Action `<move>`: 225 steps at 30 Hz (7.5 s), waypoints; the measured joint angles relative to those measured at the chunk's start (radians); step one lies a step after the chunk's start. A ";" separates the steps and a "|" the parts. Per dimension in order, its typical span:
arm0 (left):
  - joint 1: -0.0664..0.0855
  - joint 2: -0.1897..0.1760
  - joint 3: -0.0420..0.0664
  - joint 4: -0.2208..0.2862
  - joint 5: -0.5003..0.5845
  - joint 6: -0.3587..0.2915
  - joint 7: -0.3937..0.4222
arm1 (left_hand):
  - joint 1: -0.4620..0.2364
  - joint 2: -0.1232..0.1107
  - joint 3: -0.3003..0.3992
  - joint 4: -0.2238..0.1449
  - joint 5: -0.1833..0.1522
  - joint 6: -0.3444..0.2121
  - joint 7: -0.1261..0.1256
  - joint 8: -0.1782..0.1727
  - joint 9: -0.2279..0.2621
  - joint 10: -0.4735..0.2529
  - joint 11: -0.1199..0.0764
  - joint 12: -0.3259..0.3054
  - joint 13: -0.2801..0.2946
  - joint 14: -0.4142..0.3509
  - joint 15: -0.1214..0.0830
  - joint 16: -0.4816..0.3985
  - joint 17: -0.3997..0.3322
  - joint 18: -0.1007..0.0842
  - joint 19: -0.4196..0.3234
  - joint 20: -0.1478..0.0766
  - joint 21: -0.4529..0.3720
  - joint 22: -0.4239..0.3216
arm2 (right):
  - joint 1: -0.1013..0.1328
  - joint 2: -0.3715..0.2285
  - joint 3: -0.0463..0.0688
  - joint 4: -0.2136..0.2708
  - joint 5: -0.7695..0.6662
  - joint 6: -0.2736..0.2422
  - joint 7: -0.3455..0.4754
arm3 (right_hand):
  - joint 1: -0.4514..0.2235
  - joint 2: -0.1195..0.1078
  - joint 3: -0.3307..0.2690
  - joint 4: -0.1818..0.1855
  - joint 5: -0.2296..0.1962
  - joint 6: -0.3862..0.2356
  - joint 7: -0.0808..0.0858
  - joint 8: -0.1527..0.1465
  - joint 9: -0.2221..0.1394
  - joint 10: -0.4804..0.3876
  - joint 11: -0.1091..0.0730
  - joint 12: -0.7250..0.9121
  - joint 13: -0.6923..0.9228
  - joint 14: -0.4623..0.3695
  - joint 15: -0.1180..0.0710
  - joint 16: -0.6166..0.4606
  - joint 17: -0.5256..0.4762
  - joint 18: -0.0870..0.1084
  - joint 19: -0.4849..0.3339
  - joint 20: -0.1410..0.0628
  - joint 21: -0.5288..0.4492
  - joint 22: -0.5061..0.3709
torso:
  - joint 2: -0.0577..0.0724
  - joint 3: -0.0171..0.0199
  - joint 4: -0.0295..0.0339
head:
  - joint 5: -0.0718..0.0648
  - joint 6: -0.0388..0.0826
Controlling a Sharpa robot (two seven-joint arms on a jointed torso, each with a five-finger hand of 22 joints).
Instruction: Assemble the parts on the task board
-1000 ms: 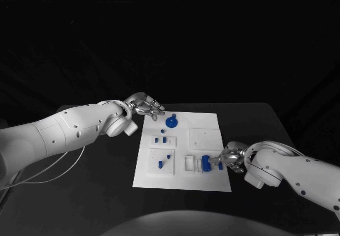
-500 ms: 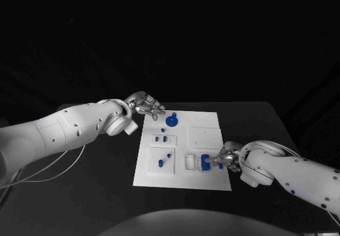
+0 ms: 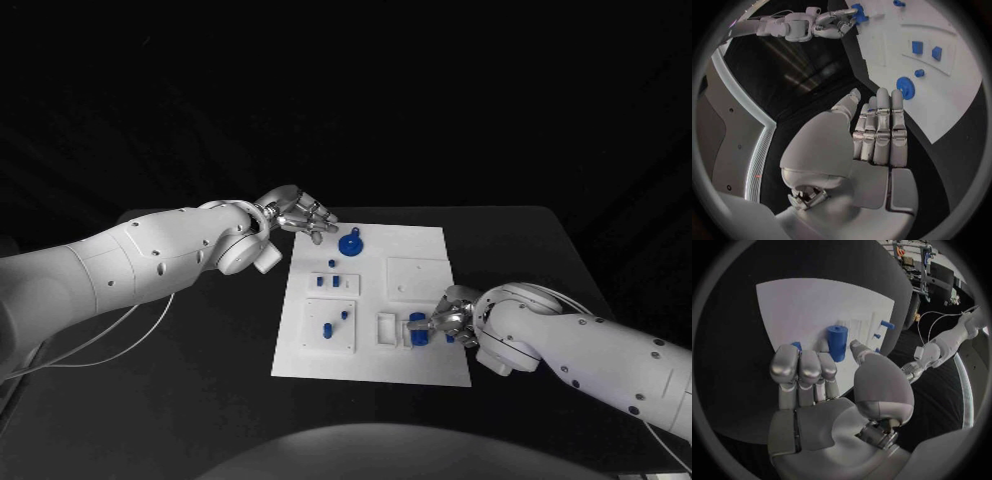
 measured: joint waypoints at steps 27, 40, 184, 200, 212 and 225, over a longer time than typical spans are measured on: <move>0.000 0.003 0.000 -0.003 -0.001 0.013 -0.006 | -0.004 0.004 0.000 0.001 0.000 -0.005 0.005 0.000 0.000 0.000 0.000 0.000 0.000 0.000 0.000 0.000 0.000 0.000 0.004 0.004 0.000 -0.011 | 0.001 0.029 -0.016 -0.043 -0.005 -0.024 0.031 | 0.017 0.104 -0.083 -0.288 0.345 0.025 -0.004 -0.002 0.445 -0.004 -0.003 0.000 0.008 0.003 0.001 -0.004 0.001 -0.018 0.000 0.000 -0.009 0.004 | -0.001 0.0006 -0.0021 | 0.002 0.002; 0.000 0.004 0.000 -0.009 -0.002 0.016 -0.009 | -0.004 0.004 0.000 0.001 0.000 -0.005 0.005 0.000 0.000 0.000 0.000 0.000 0.000 0.000 0.000 0.000 0.000 0.000 0.004 0.004 0.000 -0.011 | 0.026 -0.033 -0.002 0.049 0.077 -0.040 0.029 | 0.045 0.132 0.026 -0.388 0.305 0.038 -0.011 -0.022 -0.028 -0.011 -0.007 -0.004 -0.005 0.006 -0.002 -0.008 -0.002 -0.018 0.000 0.000 -0.012 0.004 | 0.000 0.0017 -0.0030 | 0.000 0.007; 0.000 0.000 -0.003 -0.011 -0.017 0.052 -0.024 | -0.004 0.004 0.004 0.011 0.004 -0.005 0.005 0.000 0.000 0.000 0.000 0.000 0.000 0.000 0.000 0.000 0.000 0.000 0.004 0.004 0.000 -0.024 | -0.001 0.073 -0.018 -0.019 0.152 0.161 0.062 | -0.094 0.244 0.027 -0.366 0.150 0.120 -0.053 -0.006 0.239 0.018 -0.036 -0.023 -0.002 0.002 -0.020 -0.046 -0.014 -0.019 0.000 -0.025 -0.033 0.011 | 0.001 0.0020 -0.0013 | 0.015 -0.006; -0.002 -0.002 -0.003 -0.018 -0.020 0.056 -0.024 | -0.004 0.004 0.004 0.011 0.004 -0.005 0.005 0.000 0.000 0.000 0.000 0.000 0.000 0.000 0.000 0.000 0.000 0.000 0.004 0.004 0.000 -0.024 | -0.008 -0.018 0.028 0.081 0.150 0.171 0.066 | -0.066 0.205 -0.152 -0.315 0.116 0.120 -0.053 -0.006 0.228 0.018 -0.036 -0.003 0.015 0.002 -0.020 -0.043 -0.017 -0.019 0.000 -0.025 -0.033 0.011 | 0.001 0.0022 -0.0022 | 0.013 -0.002; -0.006 -0.007 -0.003 -0.016 -0.023 0.056 -0.023 | -0.008 0.008 0.004 0.011 0.004 -0.005 0.005 0.000 0.000 0.000 0.000 0.000 0.000 0.000 0.000 0.000 0.000 0.000 0.004 0.004 0.000 -0.020 | -0.001 -0.139 0.107 0.103 0.138 0.173 0.076 | -0.039 0.213 -0.155 -0.318 0.107 0.084 -0.035 -0.006 0.179 0.025 -0.028 0.031 0.022 0.002 -0.020 -0.020 -0.009 -0.019 0.000 -0.025 -0.026 0.016 | 0.000 0.0020 -0.0030 | 0.003 0.005; -0.007 -0.016 -0.003 -0.010 -0.024 0.051 -0.016 | -0.021 0.005 -0.008 0.034 -0.010 -0.011 0.000 0.000 0.000 0.000 0.000 0.000 0.000 0.000 0.000 0.000 -0.002 0.000 0.007 0.007 0.000 -0.041 | 0.003 -0.167 0.116 0.023 0.077 0.186 0.071 | -0.026 0.199 -0.132 -0.295 0.036 0.081 -0.031 -0.006 0.166 0.028 -0.025 0.036 0.022 0.002 -0.020 -0.016 -0.007 -0.019 0.004 -0.021 -0.015 0.019 | 0.002 0.0028 -0.0031 | -0.013 0.013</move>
